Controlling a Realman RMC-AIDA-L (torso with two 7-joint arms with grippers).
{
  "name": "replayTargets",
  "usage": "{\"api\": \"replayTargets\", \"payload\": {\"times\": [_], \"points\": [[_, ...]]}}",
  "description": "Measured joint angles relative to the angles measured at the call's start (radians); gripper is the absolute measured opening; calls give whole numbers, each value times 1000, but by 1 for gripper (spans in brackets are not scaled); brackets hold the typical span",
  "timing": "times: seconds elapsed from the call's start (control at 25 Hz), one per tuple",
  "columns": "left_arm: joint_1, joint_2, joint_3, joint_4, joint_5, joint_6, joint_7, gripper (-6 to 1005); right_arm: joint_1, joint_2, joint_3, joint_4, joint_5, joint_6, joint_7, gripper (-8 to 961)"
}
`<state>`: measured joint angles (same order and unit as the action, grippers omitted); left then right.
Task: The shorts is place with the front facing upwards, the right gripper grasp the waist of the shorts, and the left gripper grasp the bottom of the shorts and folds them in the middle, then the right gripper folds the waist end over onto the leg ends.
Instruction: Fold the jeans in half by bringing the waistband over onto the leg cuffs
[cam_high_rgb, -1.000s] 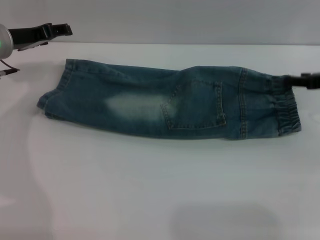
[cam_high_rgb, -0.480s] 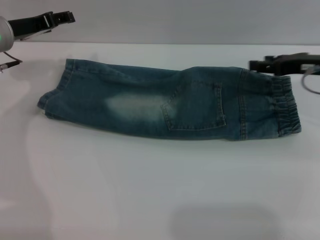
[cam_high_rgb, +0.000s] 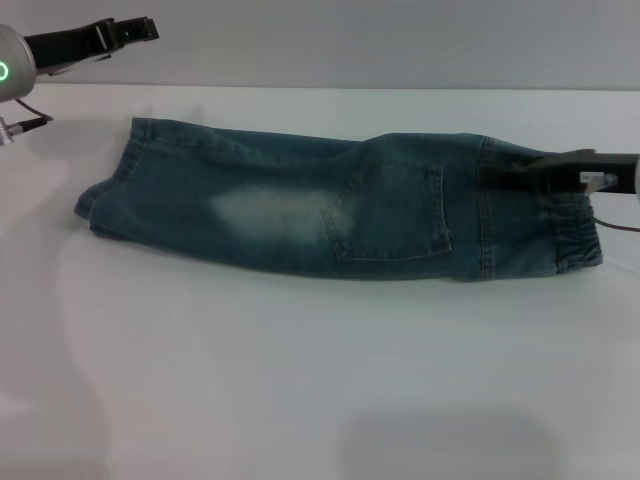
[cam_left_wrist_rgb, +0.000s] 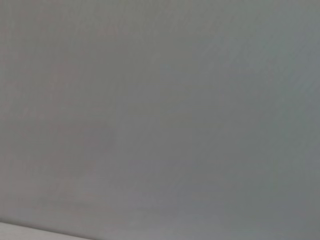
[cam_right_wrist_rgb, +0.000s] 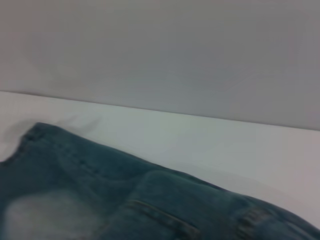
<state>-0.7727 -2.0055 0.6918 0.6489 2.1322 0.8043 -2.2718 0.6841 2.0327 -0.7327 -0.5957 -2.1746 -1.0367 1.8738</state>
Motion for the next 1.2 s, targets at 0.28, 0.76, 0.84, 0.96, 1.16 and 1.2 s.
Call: {"api": "replayTargets", "payload": {"times": [0.28, 0.76, 0.84, 0.96, 1.16, 1.2], "points": [[0, -9, 0, 0, 0, 5, 1, 817, -25, -5, 9, 22, 1, 85, -1, 539], [13, -16, 0, 0, 0, 19, 3, 816, -49, -18, 33, -72, 5, -44, 57, 539], [14, -18, -2, 0, -10, 28, 19, 816, -63, -27, 40, -121, 5, -111, 97, 539], [21, -25, -3, 10, -42, 38, 54, 816, -73, -62, 43, -158, 0, -205, 178, 539], [48, -45, 0, 37, -164, 51, 199, 817, -59, -147, 42, -125, -43, -324, 305, 540], [48, -45, 0, 37, -164, 51, 199, 817, -55, -157, 44, -125, -65, -337, 329, 540]]}}
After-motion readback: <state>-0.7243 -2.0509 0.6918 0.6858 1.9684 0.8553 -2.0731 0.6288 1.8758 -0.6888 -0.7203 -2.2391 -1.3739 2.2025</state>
